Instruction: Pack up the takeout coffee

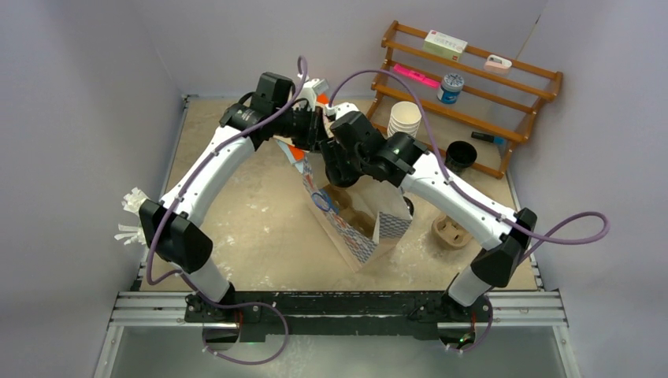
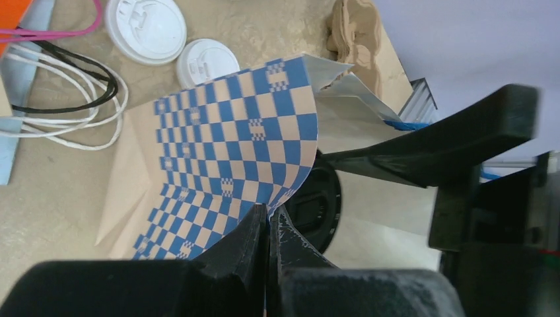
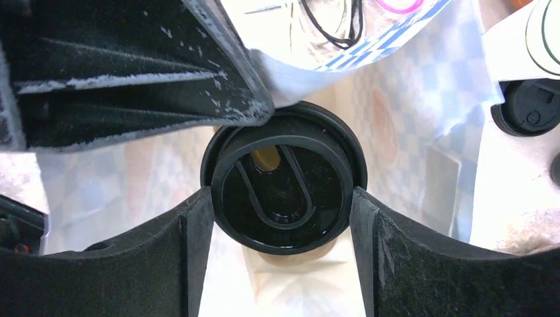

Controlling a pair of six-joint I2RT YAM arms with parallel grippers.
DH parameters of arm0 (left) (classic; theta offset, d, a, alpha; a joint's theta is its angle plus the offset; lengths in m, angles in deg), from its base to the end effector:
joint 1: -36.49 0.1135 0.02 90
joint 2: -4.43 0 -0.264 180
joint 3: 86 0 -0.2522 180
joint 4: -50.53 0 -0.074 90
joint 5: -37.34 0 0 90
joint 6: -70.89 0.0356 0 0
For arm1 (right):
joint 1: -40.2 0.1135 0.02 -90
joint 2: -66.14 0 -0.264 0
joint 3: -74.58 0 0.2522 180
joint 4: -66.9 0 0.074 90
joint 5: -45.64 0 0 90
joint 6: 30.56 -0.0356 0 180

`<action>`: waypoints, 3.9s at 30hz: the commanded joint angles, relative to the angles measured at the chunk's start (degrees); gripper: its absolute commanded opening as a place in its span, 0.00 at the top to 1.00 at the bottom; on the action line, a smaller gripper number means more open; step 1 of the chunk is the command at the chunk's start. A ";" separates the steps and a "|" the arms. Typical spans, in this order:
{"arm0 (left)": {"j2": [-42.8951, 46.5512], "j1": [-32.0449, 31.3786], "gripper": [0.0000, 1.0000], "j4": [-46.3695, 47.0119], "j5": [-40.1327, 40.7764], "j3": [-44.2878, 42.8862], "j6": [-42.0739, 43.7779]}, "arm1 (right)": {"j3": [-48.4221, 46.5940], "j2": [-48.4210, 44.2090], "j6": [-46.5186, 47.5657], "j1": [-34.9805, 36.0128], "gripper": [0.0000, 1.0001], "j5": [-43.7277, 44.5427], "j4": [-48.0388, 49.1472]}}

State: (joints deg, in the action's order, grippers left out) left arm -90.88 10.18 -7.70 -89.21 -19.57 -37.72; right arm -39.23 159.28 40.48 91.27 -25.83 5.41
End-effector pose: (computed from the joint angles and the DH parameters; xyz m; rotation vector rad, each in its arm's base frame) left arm 0.3156 -0.1797 0.3895 0.5142 2.2985 -1.1254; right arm 0.2300 0.2667 0.3957 -0.4607 2.2078 0.2901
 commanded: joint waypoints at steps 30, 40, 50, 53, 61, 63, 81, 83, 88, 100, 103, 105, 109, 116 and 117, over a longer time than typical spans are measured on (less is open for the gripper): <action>6.88 -0.06 1.00 9.27 4.61 -0.81 2.88 | 19.52 -13.46 -0.85 1.61 0.68 0.40 6.27; 6.32 -0.14 1.00 15.67 -1.38 -0.29 -0.53 | 21.15 -13.16 0.67 4.67 0.69 3.79 8.92; 4.00 -0.15 1.00 16.70 -3.39 -2.99 -1.41 | 29.52 -16.18 1.15 7.27 0.69 11.55 13.92; 3.77 -0.15 1.00 16.56 -4.54 -2.84 -1.34 | 30.23 -16.37 0.82 7.19 0.69 12.27 15.30; 4.40 -0.08 1.00 16.72 -6.20 -1.93 -0.42 | 30.63 -14.65 2.27 5.89 0.69 11.44 18.62; 4.52 -0.10 1.00 16.53 -6.31 -1.89 0.00 | 30.62 -14.22 2.34 5.86 0.69 10.61 18.74; 2.98 -0.15 1.00 13.27 -6.78 -4.08 3.47 | 26.69 -12.21 1.78 5.80 0.69 12.71 10.68; 2.86 -0.15 1.00 12.86 -6.61 -4.32 3.87 | 25.96 -12.56 1.65 5.79 0.69 12.73 9.48; 2.54 -0.10 1.00 12.82 -6.26 -4.41 4.20 | 24.45 -13.07 1.04 5.78 0.69 12.14 7.20; 2.49 -0.15 1.00 14.38 -7.05 -3.60 3.52 | 25.56 -12.30 1.73 4.62 0.69 10.80 10.73; 2.49 -0.15 1.00 14.71 -7.53 -3.28 3.11 | 26.04 -11.79 2.51 3.91 0.69 10.77 13.85; 2.49 -0.15 1.00 14.82 -7.73 -3.15 2.89 | 25.78 -11.09 2.83 3.57 0.69 10.49 15.24; 2.58 -0.15 1.00 14.80 -7.91 -3.13 2.94 | 25.50 -10.06 3.24 3.27 0.69 9.84 16.59; 2.45 -0.15 1.00 14.85 -8.27 -2.74 2.97 | 24.62 -8.75 4.17 2.86 0.69 10.03 18.47; 2.46 -0.15 1.00 14.85 -8.27 -2.70 3.04 | 24.36 -8.70 4.11 2.81 0.69 10.04 18.47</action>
State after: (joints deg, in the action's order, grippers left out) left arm -88.48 10.10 4.54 -95.31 -21.53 -34.57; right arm -13.11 150.41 43.65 94.48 -15.84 21.15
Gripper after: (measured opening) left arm 0.021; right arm 0.713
